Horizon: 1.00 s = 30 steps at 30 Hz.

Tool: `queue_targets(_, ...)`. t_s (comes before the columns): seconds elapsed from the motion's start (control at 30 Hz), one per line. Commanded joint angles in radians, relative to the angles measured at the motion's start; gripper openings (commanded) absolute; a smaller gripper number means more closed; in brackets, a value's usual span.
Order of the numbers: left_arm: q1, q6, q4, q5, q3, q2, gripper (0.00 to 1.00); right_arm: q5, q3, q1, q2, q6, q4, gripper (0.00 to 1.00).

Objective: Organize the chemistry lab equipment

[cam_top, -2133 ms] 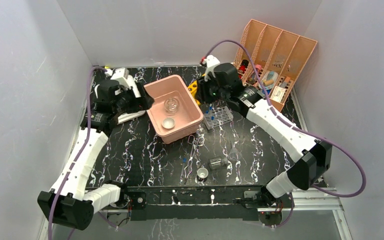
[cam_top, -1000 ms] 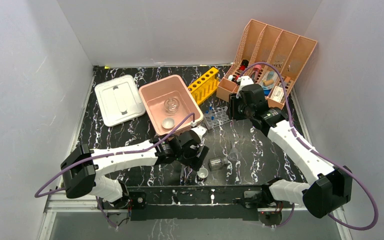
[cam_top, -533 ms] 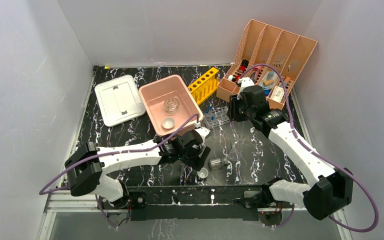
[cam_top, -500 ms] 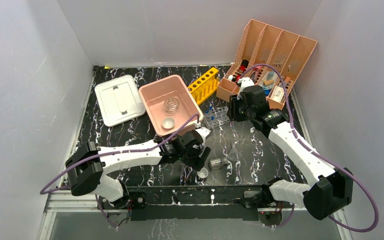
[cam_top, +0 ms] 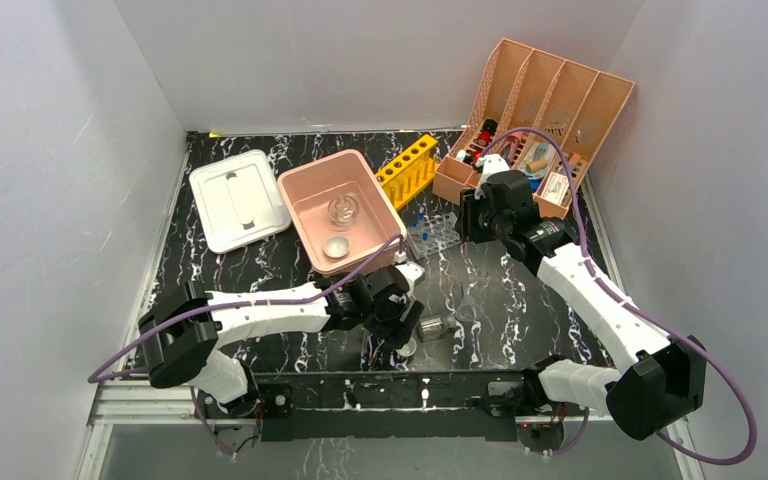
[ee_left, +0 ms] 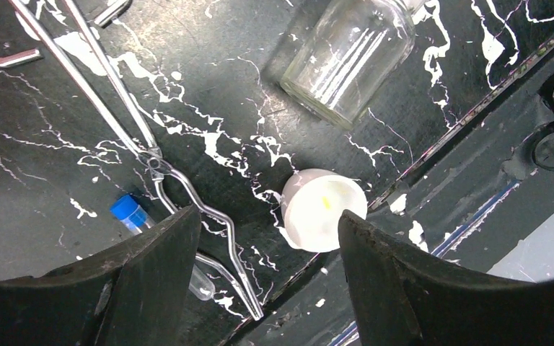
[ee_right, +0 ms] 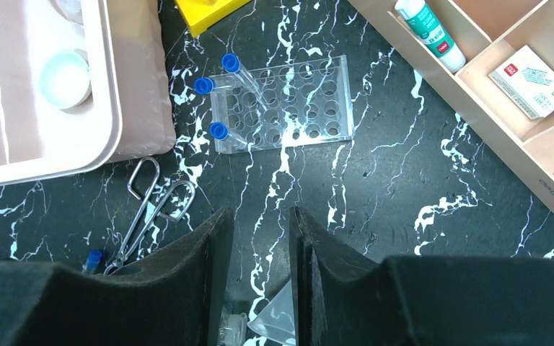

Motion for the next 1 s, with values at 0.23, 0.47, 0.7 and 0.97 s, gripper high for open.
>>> queue_targets(0.23,-0.038,-0.022,0.045,0.016,-0.033,0.032,0.68,0.002,0.019,-0.008,-0.013,-0.012,0.038,0.45)
queue_targets(0.47,-0.044,-0.032,0.057,0.01,-0.055,0.033,0.59,0.0,0.016,-0.01,-0.012,-0.013,0.039,0.44)
queue_targets(0.7,-0.048,-0.037,0.055,0.018,-0.038,0.033,0.46,-0.004,0.016,-0.011,-0.008,-0.012,0.04,0.44)
queue_targets(0.97,-0.055,-0.031,0.055,0.026,-0.019,0.05,0.37,-0.013,0.006,-0.012,-0.002,-0.005,0.047,0.44)
